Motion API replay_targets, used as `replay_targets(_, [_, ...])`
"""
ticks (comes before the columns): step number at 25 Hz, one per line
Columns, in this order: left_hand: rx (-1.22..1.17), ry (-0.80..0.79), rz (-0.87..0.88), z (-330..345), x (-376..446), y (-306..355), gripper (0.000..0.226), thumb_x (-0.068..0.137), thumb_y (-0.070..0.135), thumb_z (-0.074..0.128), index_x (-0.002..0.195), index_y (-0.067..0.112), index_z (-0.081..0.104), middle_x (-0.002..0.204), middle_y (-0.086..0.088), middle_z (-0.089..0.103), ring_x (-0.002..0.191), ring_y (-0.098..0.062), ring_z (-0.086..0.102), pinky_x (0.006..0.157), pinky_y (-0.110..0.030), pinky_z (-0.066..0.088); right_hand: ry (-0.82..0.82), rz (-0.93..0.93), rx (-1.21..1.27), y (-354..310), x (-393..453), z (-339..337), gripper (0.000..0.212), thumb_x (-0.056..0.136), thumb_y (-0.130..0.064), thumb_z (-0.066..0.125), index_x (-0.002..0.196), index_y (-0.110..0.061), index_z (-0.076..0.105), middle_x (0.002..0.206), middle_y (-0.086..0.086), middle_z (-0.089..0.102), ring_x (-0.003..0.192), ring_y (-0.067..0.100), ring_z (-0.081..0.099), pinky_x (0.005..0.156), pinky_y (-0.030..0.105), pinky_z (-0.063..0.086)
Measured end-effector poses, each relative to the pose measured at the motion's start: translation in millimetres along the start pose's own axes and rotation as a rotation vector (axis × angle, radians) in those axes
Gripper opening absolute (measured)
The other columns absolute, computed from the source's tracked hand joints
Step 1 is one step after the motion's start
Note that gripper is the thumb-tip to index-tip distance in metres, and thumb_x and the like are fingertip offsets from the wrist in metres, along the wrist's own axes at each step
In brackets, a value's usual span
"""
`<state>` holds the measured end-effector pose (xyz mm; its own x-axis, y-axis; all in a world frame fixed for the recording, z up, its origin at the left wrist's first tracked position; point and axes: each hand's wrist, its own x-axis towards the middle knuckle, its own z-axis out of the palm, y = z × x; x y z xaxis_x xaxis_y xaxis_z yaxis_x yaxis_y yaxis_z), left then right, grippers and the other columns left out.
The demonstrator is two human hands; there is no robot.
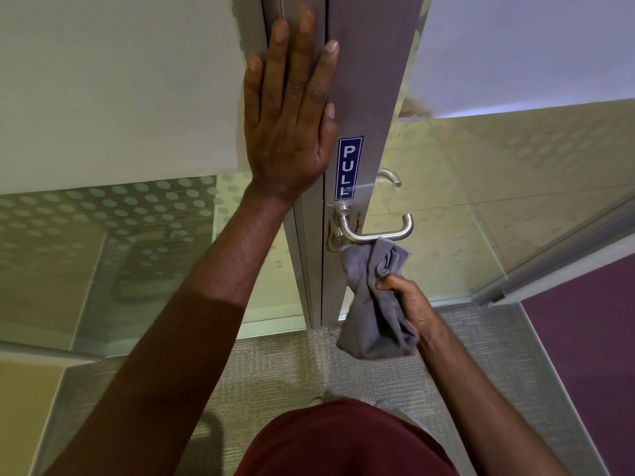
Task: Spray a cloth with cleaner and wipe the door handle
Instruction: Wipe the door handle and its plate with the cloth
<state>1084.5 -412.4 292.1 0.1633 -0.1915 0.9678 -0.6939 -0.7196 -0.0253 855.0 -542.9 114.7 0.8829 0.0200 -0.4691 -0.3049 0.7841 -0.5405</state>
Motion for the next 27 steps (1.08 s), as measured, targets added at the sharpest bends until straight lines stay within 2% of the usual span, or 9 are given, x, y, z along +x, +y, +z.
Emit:
replay_targets(3, [-0.006, -0.004, 0.002, 0, 0, -1, 0.052, 0.101, 0.018, 0.058, 0.152, 0.009, 0.05, 0.152, -0.027, 0.055, 0.146, -0.041, 0.038, 0.133, -0.039, 0.004, 0.149, -0.017, -0.094, 12, -2, -11, 0.041, 0.074, -0.013, 0.069, 0.114, -0.006, 0.062, 0.094, 0.017, 0.067, 0.084, 0.03, 0.065, 0.077, 0.038, 0.059])
replay_targets(7, [-0.008, -0.011, 0.002, 0, 0, -1, 0.052, 0.101, 0.018, 0.058, 0.152, 0.01, 0.048, 0.152, -0.027, 0.055, 0.146, -0.041, 0.037, 0.133, -0.038, 0.003, 0.467, -0.37, -0.209, 18, 12, -13, 0.067, 0.084, -0.012, 0.073, 0.14, -0.026, 0.038, 0.119, 0.009, 0.063, 0.097, 0.024, 0.071, 0.076, 0.036, 0.063])
replay_targets(10, [-0.001, -0.015, -0.007, 1, 1, -1, 0.052, 0.102, 0.018, 0.058, 0.152, 0.009, 0.05, 0.152, -0.027, 0.055, 0.147, -0.041, 0.037, 0.133, -0.039, 0.003, 0.519, -0.518, -0.626, 26, 32, 2, 0.072, 0.089, -0.012, 0.073, 0.143, -0.041, 0.035, 0.136, 0.0, 0.055, 0.112, 0.008, 0.068, 0.092, 0.031, 0.059])
replay_targets(12, [0.009, -0.021, -0.005, 0, 1, -2, 0.053, 0.101, 0.019, 0.058, 0.152, 0.009, 0.05, 0.153, -0.027, 0.055, 0.147, -0.041, 0.036, 0.133, -0.039, 0.003, 0.615, -0.664, -0.95, 39, 49, 13, 0.065, 0.096, -0.003, 0.063, 0.148, -0.032, 0.037, 0.147, -0.003, 0.042, 0.125, 0.003, 0.051, 0.102, 0.025, 0.049])
replay_targets(14, [0.019, -0.034, -0.002, 0, 1, -1, 0.054, 0.1, 0.019, 0.059, 0.152, 0.01, 0.049, 0.153, -0.027, 0.054, 0.148, -0.042, 0.036, 0.133, -0.04, 0.003, 0.623, -0.775, -1.011, 44, 64, 15, 0.062, 0.096, 0.003, 0.055, 0.147, -0.027, 0.039, 0.133, -0.016, 0.046, 0.111, -0.006, 0.051, 0.091, 0.023, 0.052])
replay_targets(16, [0.019, -0.047, 0.001, 0, 0, -1, 0.055, 0.1, 0.02, 0.059, 0.153, 0.01, 0.049, 0.155, -0.027, 0.052, 0.149, -0.042, 0.034, 0.133, -0.041, 0.003, 0.588, -0.832, -0.971, 38, 73, 13, 0.052, 0.103, -0.009, 0.05, 0.144, -0.04, 0.039, 0.121, -0.032, 0.049, 0.105, 0.002, 0.06, 0.082, 0.038, 0.058])
replay_targets(20, [0.032, -0.053, 0.009, 2, 1, -3, 0.055, 0.101, 0.022, 0.058, 0.154, 0.012, 0.047, 0.157, -0.024, 0.045, 0.15, -0.041, 0.033, 0.133, -0.041, 0.002, 0.535, -0.825, -1.293, 14, 94, -1, 0.054, 0.107, -0.053, 0.031, 0.16, -0.042, 0.029, 0.163, -0.004, 0.03, 0.146, 0.033, 0.039, 0.11, 0.061, 0.043])
replay_targets(24, [0.044, -0.059, 0.023, 4, 1, -3, 0.053, 0.101, 0.024, 0.056, 0.152, 0.011, 0.048, 0.156, -0.023, 0.043, 0.148, -0.042, 0.035, 0.133, -0.042, 0.004, 0.556, -0.956, -1.645, 0, 105, -11, 0.063, 0.1, -0.021, 0.063, 0.156, -0.03, 0.036, 0.165, 0.005, 0.028, 0.15, 0.03, 0.028, 0.107, 0.061, 0.043])
replay_targets(27, [0.04, -0.058, 0.021, 3, 0, -3, 0.052, 0.101, 0.024, 0.056, 0.151, 0.01, 0.05, 0.154, -0.025, 0.046, 0.146, -0.043, 0.036, 0.132, -0.041, 0.004, 0.585, -1.085, -1.914, 11, 103, -28, 0.086, 0.065, 0.008, 0.084, 0.143, -0.008, 0.051, 0.149, 0.021, 0.046, 0.134, 0.039, 0.037, 0.099, 0.064, 0.048])
